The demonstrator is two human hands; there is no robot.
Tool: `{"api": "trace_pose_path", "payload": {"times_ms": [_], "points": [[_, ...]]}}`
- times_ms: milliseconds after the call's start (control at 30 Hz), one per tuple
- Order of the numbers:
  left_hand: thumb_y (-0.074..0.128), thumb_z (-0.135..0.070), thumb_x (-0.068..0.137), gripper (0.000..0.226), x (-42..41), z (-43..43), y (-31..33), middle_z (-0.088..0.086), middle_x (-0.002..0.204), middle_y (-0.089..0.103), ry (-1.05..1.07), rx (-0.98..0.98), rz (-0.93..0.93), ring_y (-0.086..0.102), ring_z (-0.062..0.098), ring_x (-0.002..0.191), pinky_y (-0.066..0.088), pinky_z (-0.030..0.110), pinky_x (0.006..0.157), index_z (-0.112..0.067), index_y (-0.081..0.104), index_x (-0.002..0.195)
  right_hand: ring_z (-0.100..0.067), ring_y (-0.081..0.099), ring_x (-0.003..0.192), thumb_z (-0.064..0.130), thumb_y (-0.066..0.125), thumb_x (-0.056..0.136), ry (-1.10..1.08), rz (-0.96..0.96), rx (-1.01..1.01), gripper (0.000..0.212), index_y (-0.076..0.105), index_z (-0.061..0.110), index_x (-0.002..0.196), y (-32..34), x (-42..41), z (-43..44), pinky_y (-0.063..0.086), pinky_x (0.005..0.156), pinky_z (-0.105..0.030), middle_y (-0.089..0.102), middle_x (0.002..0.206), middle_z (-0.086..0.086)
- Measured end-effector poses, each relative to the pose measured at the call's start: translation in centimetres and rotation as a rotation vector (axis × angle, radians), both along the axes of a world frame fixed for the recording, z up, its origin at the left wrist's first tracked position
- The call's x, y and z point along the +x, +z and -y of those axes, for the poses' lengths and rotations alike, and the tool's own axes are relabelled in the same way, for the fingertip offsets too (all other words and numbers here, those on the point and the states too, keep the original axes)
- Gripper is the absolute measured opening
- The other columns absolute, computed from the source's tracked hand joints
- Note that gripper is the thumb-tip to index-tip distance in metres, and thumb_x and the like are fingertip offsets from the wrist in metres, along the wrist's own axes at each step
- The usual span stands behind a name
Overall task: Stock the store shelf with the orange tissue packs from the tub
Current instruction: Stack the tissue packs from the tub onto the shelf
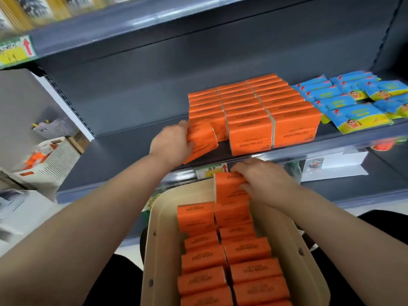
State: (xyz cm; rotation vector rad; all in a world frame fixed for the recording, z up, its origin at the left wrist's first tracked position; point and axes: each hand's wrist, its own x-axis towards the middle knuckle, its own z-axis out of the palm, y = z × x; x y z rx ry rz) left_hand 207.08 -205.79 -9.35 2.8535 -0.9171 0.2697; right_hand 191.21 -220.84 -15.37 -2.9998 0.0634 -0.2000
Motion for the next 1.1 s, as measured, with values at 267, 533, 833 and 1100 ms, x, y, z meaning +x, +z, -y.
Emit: {"api": "trace_pose_path", "payload": {"times_ms": [267, 533, 833, 1100], "points": [[0.059, -0.022, 0.088, 0.044, 3.1, 3.2, -2.7, 0.009, 0.124, 0.052, -0.035, 0.131, 0.006, 0.042, 0.028, 0.122, 0.048, 0.041, 0.086, -0.017, 0.046, 0.13, -0.018, 0.049, 0.117, 0.027, 0.059, 0.089, 0.033, 0.018, 0.033, 0.045, 0.045, 0.027, 0.132, -1.0, 0.7, 0.7, 0.042, 0.093, -0.034, 0.054, 0.124, 0.003], [0.064, -0.018, 0.084, 0.043, 4.1, 6.0, -3.0, 0.01, 0.12, 0.045, -0.05, 0.164, 0.186, 0.043, 0.029, 0.114, 0.047, 0.041, 0.077, -0.014, 0.049, 0.124, -0.018, 0.049, 0.117, 0.028, 0.059, 0.09, 0.029, 0.021, 0.056, 0.046, 0.044, 0.028, 0.134, -1.3, 1.2, 1.1, 0.043, 0.092, -0.034, 0.054, 0.124, 0.004], [0.07, -0.028, 0.082, 0.052, 3.2, 3.0, -3.4, 0.008, 0.124, 0.044, -0.056, 0.036, 0.146, 0.042, 0.027, 0.116, 0.049, 0.044, 0.086, -0.012, 0.046, 0.125, -0.018, 0.051, 0.114, 0.027, 0.06, 0.089, 0.019, -0.003, 0.053, 0.044, 0.046, 0.029, 0.131, -1.2, 1.6, 1.0, 0.044, 0.087, -0.033, 0.056, 0.121, 0.004], [0.057, -0.031, 0.089, 0.042, -1.0, -7.1, -7.4, 0.001, 0.129, 0.052, -0.066, 0.054, 0.029, 0.045, 0.024, 0.117, 0.046, 0.04, 0.088, -0.017, 0.051, 0.128, -0.018, 0.051, 0.115, 0.028, 0.058, 0.088, -0.009, 0.024, -0.083, 0.045, 0.047, 0.029, 0.131, -1.1, 1.1, -0.6, 0.044, 0.09, -0.034, 0.056, 0.123, 0.006]]}}
